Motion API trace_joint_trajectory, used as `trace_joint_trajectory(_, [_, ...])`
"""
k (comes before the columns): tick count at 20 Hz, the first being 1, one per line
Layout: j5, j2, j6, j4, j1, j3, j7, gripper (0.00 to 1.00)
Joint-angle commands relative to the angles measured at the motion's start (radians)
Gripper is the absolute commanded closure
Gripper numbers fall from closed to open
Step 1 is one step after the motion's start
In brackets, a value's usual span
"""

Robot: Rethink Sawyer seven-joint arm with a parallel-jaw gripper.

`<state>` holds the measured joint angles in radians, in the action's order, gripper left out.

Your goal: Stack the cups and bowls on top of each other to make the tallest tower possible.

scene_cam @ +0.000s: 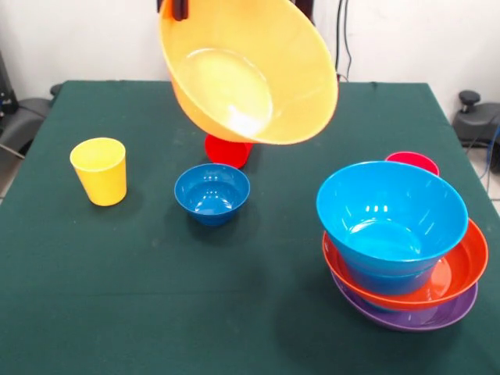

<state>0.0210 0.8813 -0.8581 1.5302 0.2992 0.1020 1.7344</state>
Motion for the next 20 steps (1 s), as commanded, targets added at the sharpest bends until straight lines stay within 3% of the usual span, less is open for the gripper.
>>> trace_joint_trajectory(1, [-0.004,-0.045,0.065,0.078,-0.044,-0.052,0.144,1.0])
trace_joint_trajectory(20, [0.036,-0.052,0.028,0.06,-0.122,-0.02,0.251,1.0])
